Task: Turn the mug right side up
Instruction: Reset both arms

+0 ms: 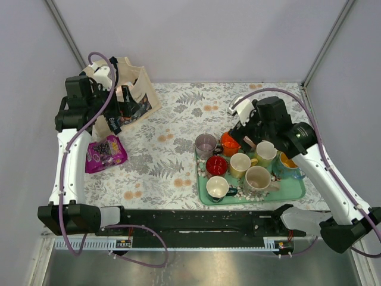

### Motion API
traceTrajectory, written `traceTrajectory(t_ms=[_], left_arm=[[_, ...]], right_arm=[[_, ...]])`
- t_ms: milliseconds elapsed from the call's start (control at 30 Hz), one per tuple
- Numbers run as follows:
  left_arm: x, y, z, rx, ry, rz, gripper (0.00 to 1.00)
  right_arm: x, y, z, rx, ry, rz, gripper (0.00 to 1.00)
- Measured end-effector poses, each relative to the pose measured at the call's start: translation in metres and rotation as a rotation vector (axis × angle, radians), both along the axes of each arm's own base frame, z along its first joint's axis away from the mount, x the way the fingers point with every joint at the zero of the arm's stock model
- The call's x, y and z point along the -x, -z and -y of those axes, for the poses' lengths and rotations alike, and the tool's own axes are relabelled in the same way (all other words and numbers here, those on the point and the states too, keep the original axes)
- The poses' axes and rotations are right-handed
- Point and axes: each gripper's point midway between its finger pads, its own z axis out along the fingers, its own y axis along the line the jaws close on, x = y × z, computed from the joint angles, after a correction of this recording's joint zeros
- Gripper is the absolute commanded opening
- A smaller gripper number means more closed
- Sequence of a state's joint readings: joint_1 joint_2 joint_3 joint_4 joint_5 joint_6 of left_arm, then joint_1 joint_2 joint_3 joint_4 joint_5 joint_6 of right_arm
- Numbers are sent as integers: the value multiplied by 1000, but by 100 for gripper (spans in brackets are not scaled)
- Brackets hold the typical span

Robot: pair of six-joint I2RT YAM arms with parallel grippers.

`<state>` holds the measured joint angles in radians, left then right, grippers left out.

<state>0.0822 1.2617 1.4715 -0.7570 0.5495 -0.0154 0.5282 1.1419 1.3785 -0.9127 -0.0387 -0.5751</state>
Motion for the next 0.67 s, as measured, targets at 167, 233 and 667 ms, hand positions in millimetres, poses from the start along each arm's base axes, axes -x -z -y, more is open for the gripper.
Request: traceTrajectory(t_ms=[167,233,667], left_arm=[[-14,13,-25,-107,-109,-25,99],[-14,18,-33,-137,-135,-37,99],[12,45,-45,-194,-156,-99,99]], right_arm=[[-22,-13,2,-179,329,-51,99],[-37,-36,-5,-289,426,-39,100],[-92,-44,-2,-319,682,16,100]])
